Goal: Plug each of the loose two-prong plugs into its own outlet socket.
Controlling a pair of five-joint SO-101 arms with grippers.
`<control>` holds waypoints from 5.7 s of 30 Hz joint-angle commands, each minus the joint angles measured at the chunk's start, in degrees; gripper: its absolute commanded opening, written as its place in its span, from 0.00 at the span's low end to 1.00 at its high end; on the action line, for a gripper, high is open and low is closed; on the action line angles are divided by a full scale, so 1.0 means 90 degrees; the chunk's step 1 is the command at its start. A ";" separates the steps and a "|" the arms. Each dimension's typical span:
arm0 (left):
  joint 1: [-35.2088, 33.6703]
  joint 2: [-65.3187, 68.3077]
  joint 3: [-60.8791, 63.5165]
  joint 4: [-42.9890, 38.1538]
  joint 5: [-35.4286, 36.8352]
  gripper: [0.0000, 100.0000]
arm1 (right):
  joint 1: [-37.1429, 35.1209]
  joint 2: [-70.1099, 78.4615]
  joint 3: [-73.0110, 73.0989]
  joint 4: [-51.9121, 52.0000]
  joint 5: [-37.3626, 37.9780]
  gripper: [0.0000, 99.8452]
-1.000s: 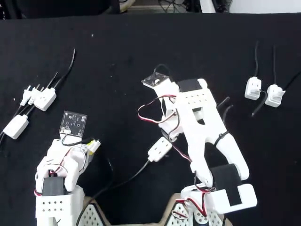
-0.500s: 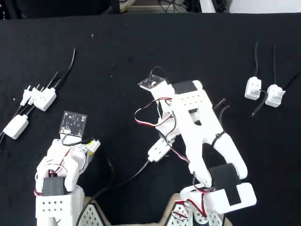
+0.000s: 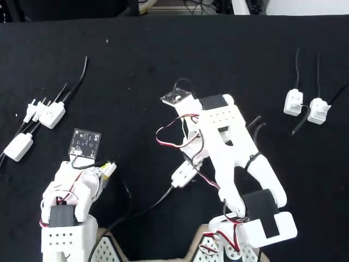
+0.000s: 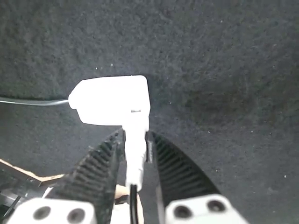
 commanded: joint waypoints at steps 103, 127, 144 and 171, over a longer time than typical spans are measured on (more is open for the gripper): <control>-0.0073 -0.0059 0.0142 0.0039 0.0059 0.24 | -0.0733 -0.2154 -0.0073 0.0225 -0.0039 0.22; -0.0093 -0.0059 0.0142 0.0039 0.0059 0.24 | -0.0791 -0.2965 -0.0630 0.1221 0.2882 0.34; -0.1372 -0.0059 0.0142 -0.0547 0.0176 0.24 | -0.1534 -0.3443 0.1753 0.0264 0.5998 0.38; -0.2095 -0.0059 0.0142 -0.0869 0.0772 0.24 | -0.1338 -0.2740 0.3717 -0.2598 0.6408 0.37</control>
